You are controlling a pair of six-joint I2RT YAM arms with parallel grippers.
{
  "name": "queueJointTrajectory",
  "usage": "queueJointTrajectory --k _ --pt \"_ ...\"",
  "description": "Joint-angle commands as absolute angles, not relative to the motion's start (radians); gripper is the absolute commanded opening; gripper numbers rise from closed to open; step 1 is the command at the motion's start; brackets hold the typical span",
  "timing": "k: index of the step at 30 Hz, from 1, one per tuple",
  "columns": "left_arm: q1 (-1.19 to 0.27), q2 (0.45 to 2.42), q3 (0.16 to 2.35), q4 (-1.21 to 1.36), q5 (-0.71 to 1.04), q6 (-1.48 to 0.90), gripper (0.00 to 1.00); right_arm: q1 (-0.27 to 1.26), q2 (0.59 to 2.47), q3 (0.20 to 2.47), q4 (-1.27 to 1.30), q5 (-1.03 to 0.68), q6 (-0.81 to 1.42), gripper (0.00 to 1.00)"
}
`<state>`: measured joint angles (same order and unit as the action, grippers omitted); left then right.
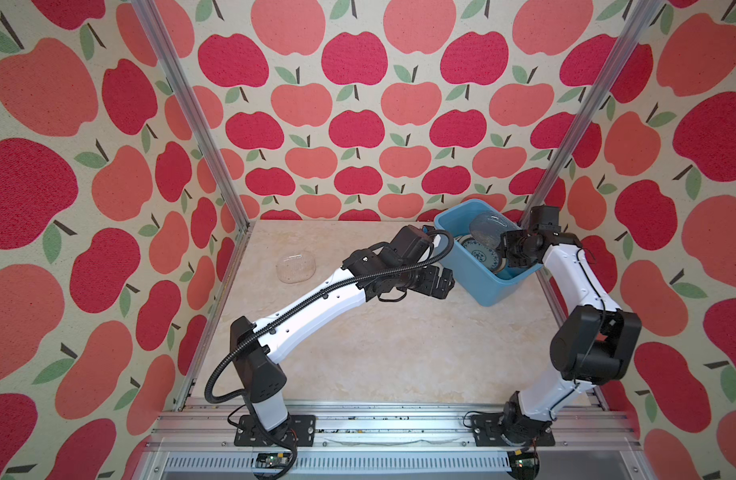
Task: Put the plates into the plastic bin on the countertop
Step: 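Lower the glass plate onto the stack in the bin with the right gripper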
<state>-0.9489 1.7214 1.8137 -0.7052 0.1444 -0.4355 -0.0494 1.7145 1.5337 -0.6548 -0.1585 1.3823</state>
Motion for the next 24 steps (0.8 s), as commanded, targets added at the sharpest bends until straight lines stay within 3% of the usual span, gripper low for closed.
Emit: queueJointTrajectory --k 1,17,24 --pt "-0.942 1.667 1.787 -0.683 0.118 -0.457 0.99 -0.028 1.748 1.586 -0.727 -0.081 1.402 0.02" --pt "-0.916 1.593 1.663 -0.658 0.084 -0.5 0.99 -0.005 1.902 1.732 -0.866 -0.007 1.353 0.05" --pt "-0.904 1.596 1.661 -0.655 0.092 -0.501 0.99 -0.005 1.921 1.73 -0.882 0.006 1.345 0.13"
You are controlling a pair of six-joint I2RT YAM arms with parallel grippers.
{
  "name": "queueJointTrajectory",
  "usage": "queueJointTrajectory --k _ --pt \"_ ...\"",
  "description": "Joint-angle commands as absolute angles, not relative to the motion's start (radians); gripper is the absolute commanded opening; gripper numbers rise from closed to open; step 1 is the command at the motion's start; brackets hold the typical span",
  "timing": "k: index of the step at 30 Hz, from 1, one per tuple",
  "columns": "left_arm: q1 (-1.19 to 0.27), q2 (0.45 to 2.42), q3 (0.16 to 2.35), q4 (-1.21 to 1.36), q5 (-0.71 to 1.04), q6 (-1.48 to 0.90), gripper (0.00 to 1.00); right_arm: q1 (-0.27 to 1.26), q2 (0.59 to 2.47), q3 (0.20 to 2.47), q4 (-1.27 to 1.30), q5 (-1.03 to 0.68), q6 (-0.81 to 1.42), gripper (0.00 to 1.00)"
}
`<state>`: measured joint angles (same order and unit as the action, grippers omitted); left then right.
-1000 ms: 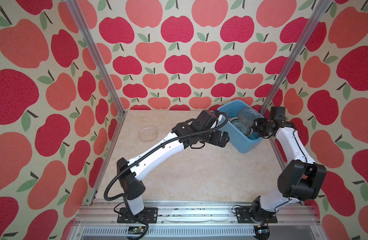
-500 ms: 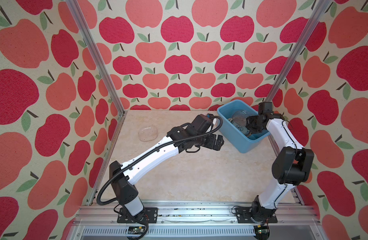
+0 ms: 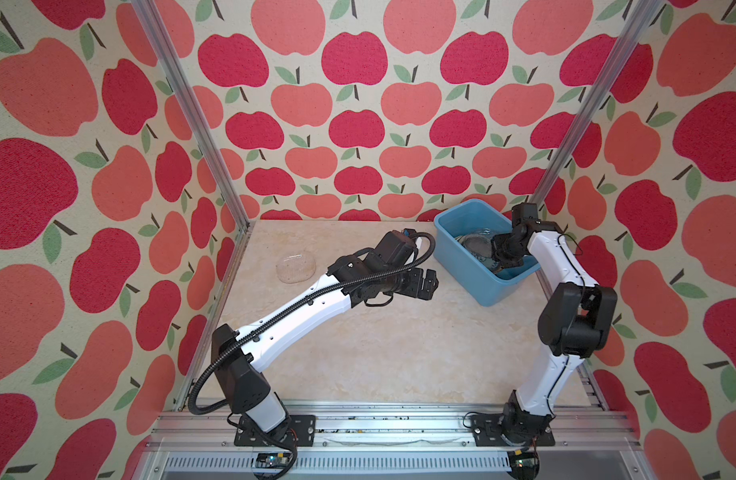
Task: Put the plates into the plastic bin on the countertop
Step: 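Lower the glass plate onto the stack in the bin with the right gripper, then open the right gripper and move both grippers toward the last glass plate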
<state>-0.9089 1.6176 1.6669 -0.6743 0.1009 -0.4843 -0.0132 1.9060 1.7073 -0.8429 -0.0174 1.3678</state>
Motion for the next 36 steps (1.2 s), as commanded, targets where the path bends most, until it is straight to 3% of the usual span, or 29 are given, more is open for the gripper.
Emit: queueJointTrajectory --k 1,13,23,31,36 --pt "-0.903 1.597 1.661 -0.658 0.092 -0.502 0.99 -0.006 1.922 1.727 -0.884 0.007 1.345 0.14" --pt "-0.9 1.584 1.658 -0.682 0.077 -0.503 0.99 -0.007 1.922 1.703 -0.867 -0.001 1.333 0.27" --pt "-0.871 1.513 1.595 -0.664 0.049 -0.564 0.99 -0.014 1.922 1.689 -0.821 -0.073 1.269 0.49" --pt "-0.743 1.39 1.476 -0.672 0.057 -0.674 0.99 -0.005 1.892 1.773 -0.769 -0.186 1.035 0.59" --pt "-0.566 1.304 1.415 -0.79 0.067 -0.762 0.99 0.051 1.791 1.79 -0.682 -0.266 0.832 0.61"
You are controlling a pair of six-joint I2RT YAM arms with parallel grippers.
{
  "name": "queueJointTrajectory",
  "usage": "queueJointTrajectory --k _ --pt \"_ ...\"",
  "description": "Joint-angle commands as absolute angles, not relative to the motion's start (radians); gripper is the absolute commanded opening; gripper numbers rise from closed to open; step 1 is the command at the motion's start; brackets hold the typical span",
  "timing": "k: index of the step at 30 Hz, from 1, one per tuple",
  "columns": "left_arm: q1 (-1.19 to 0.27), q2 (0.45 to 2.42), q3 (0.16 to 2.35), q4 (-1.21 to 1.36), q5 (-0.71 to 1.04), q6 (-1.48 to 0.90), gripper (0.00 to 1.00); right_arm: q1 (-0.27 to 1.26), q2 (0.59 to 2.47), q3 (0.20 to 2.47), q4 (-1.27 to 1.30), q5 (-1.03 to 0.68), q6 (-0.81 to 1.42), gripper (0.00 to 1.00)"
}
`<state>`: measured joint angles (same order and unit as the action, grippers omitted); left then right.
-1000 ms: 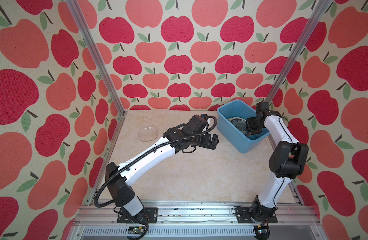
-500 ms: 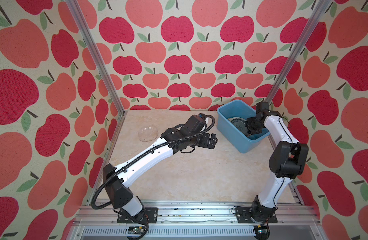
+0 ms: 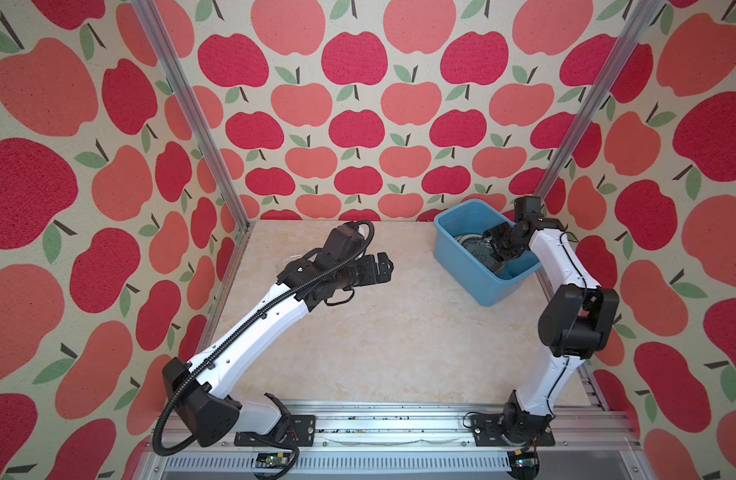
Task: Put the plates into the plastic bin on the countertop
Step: 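Open the right gripper and move both grippers toward the last glass plate, then tilt the last glass plate upright with the left gripper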
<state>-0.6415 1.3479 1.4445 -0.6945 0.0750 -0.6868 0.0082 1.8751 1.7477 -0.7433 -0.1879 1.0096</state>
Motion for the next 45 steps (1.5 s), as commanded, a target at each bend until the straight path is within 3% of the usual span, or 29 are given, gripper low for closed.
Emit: queueJointTrajectory --k 1,9,16,21,32,45 --pt "-0.521 1.286 1.4 -0.818 0.081 -0.784 0.99 0.075 1.774 1.799 -0.676 -0.287 0.782 0.61" --pt "-0.101 1.158 1.193 -0.855 0.264 -0.844 0.99 0.357 1.698 1.752 -0.641 -0.445 0.545 0.6" --pt "0.147 1.164 1.047 -0.784 0.357 -0.897 0.96 0.651 1.735 1.72 -0.681 -0.348 0.31 0.59" --pt "0.205 1.264 1.021 -0.724 0.355 -0.975 0.92 0.793 1.789 1.75 -0.735 -0.21 0.139 0.59" --pt "0.21 1.56 1.022 -0.435 0.374 -1.227 0.84 0.956 1.792 1.686 -0.649 -0.099 -0.141 0.6" --pt "0.142 1.878 1.157 -0.231 0.351 -1.378 0.78 0.967 1.816 1.639 -0.63 -0.075 -0.148 0.6"
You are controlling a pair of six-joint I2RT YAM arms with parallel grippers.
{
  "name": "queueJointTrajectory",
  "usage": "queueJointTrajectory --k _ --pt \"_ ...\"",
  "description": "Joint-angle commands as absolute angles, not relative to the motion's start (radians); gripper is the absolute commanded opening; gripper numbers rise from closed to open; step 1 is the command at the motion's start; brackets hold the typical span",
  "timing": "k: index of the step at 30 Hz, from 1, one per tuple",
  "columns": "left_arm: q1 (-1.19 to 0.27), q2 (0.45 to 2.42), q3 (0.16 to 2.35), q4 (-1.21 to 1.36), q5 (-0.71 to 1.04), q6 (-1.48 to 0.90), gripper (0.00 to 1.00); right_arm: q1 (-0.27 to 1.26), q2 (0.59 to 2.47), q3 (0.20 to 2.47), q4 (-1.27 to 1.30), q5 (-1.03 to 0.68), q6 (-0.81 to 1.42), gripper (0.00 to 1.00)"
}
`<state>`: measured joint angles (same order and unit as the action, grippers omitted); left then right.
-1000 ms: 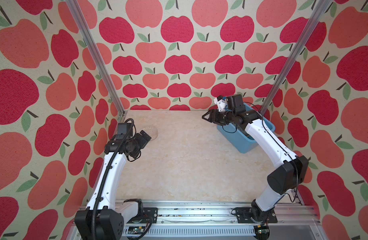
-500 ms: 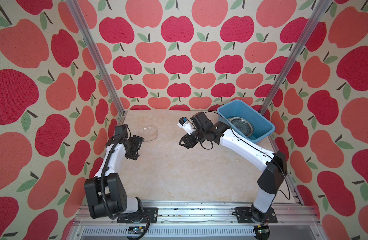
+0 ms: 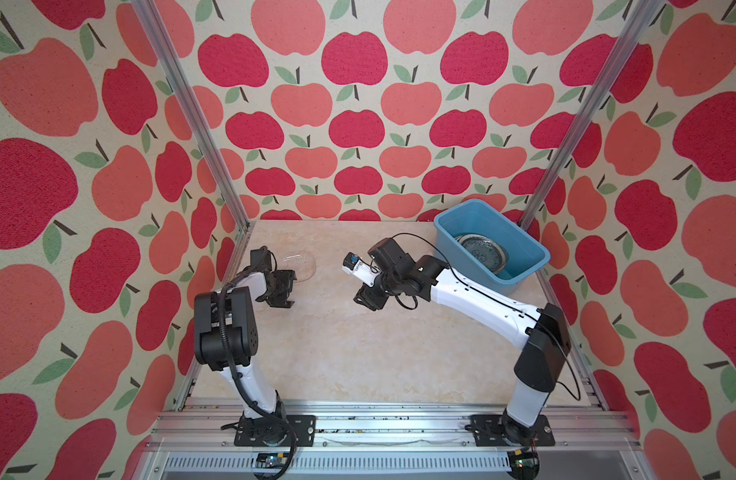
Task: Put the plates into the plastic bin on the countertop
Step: 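Tilt the last glass plate upright with the left gripper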
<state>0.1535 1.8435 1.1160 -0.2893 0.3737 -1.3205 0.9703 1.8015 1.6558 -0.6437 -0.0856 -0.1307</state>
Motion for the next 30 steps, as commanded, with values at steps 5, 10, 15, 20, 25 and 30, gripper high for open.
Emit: queueJointTrajectory --k 5,10,15,20,25,30 --pt "0.124 1.955 1.178 -0.178 0.334 -1.434 0.71 0.966 1.83 1.637 -0.628 -0.081 -0.145 0.6" --pt "0.117 1.999 1.199 -0.194 0.306 -1.457 0.54 0.967 1.832 1.638 -0.625 -0.07 -0.139 0.6" --pt "0.107 1.996 1.204 -0.242 0.281 -1.462 0.32 0.966 1.826 1.636 -0.626 -0.053 -0.14 0.6" --pt "0.098 1.968 1.174 -0.264 0.263 -1.472 0.18 0.966 1.811 1.634 -0.632 -0.036 -0.136 0.6" --pt "0.092 1.919 1.138 -0.284 0.257 -1.475 0.12 0.966 1.783 1.626 -0.636 -0.007 -0.131 0.6" --pt "0.084 1.82 1.116 -0.361 0.243 -1.413 0.08 0.964 1.758 1.631 -0.628 0.032 -0.092 0.6"
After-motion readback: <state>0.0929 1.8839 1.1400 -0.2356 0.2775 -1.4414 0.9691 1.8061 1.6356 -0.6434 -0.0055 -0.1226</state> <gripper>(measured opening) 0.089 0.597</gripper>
